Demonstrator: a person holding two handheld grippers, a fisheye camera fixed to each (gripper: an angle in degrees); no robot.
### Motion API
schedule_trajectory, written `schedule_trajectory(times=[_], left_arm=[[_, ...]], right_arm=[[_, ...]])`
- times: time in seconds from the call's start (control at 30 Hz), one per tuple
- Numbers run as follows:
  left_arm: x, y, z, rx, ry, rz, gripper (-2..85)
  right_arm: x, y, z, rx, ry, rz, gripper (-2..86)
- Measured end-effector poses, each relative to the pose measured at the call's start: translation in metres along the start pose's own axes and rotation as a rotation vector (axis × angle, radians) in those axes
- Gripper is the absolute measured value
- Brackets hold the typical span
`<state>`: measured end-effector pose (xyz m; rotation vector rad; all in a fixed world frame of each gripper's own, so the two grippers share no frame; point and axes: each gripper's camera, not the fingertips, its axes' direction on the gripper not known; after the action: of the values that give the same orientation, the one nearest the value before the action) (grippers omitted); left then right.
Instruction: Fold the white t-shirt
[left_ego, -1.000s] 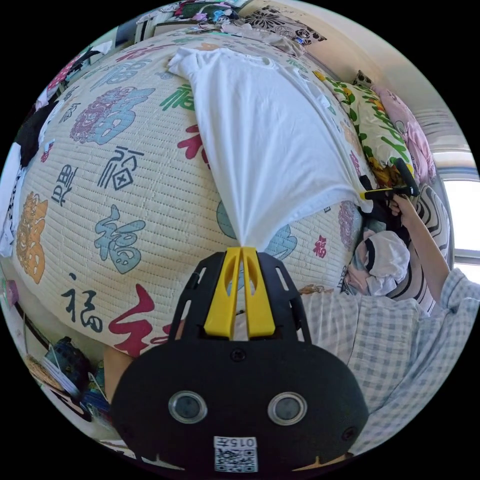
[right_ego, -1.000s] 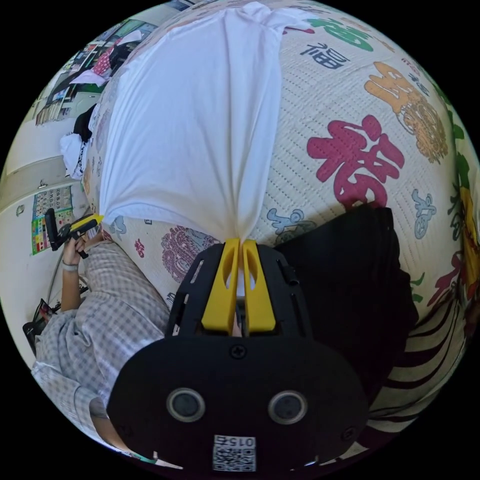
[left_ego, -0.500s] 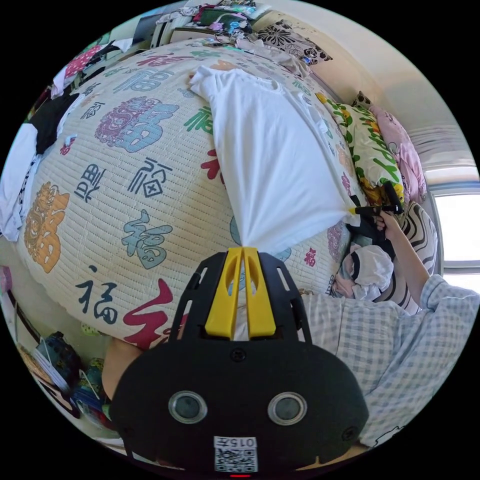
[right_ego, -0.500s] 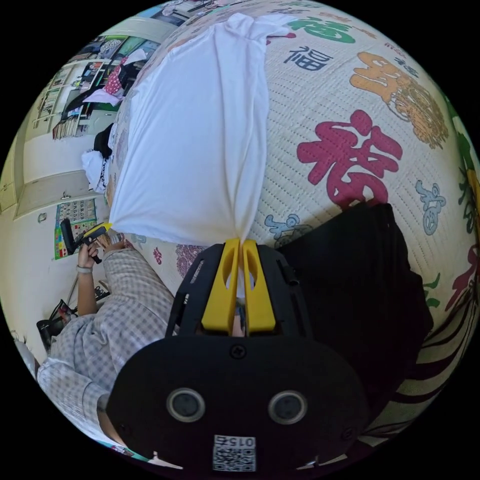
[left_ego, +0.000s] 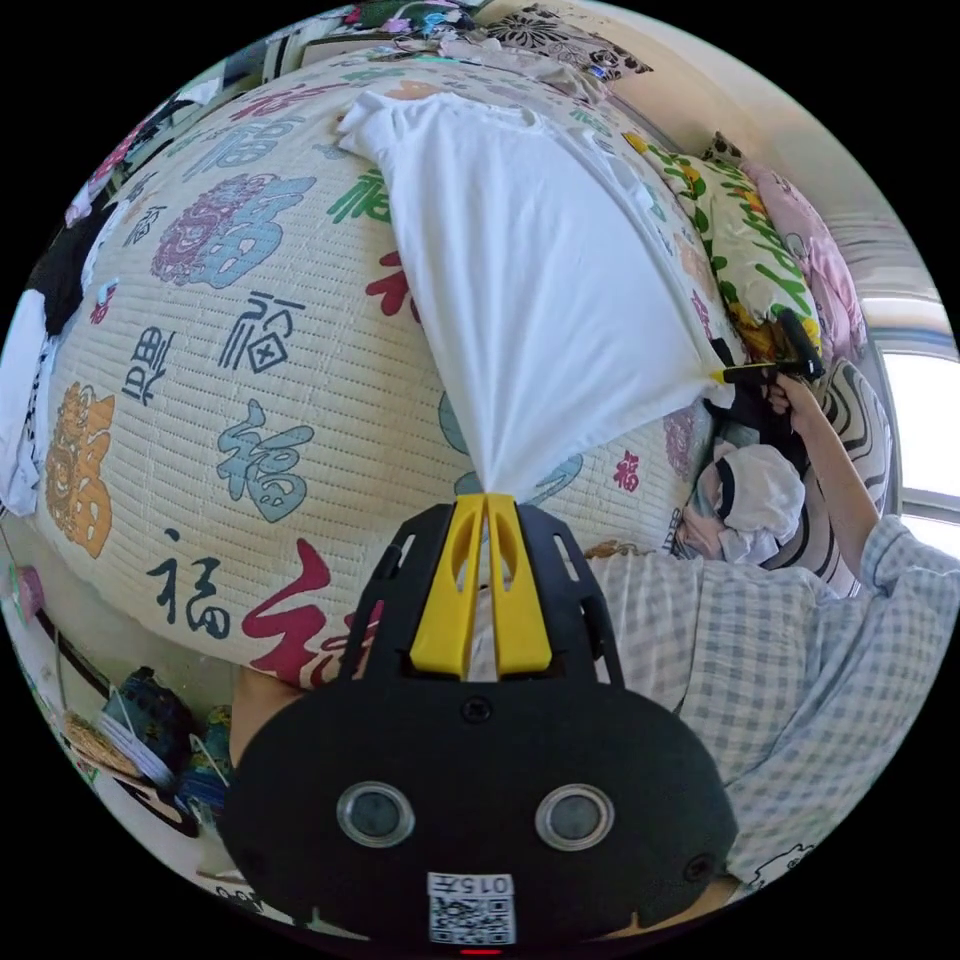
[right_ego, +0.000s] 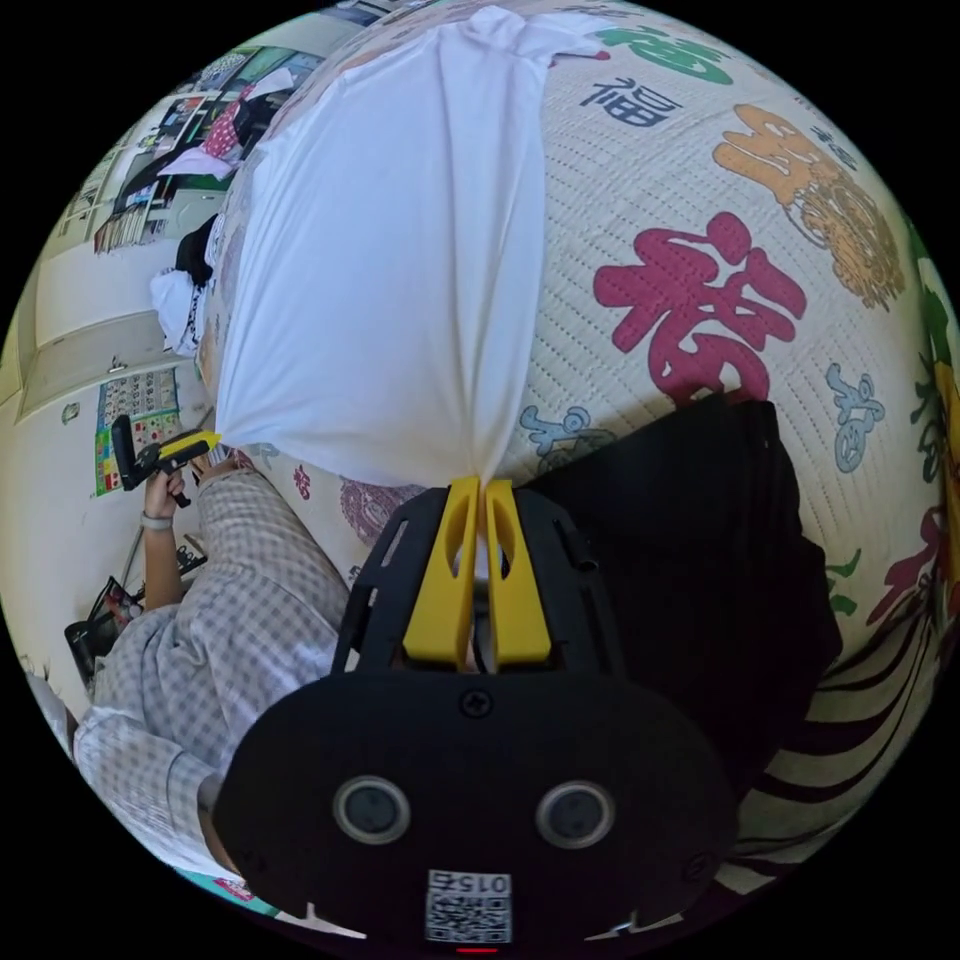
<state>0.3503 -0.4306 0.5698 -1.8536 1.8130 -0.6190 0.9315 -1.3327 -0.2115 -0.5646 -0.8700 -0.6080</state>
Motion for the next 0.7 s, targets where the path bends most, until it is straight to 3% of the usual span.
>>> schedule_trajectory(times=[0.13,0.3,0.5,0.7], left_arm=[[0.004,0.003,-0.006,-0.038,-0.102,0.036,-0.2],[-0.009,-0.009,-0.009,-0.133,-0.155,0.019,0.5],[-0.028,-0.015,-0.147,0.221,-0.059,0.019,2.6],[-0.084,-0.04,-0.251,0.334,-0.084,-0.004,4.5]], right_arm=[[-0.019,-0.012,0.011,-0.078,0.004,-0.046,0.0],[-0.043,-0.028,0.027,-0.021,0.038,-0.071,1.1],[-0.048,-0.029,0.023,0.131,-0.08,0.014,4.6],[-0.104,-0.048,-0.014,0.358,0.112,0.032,5.9]])
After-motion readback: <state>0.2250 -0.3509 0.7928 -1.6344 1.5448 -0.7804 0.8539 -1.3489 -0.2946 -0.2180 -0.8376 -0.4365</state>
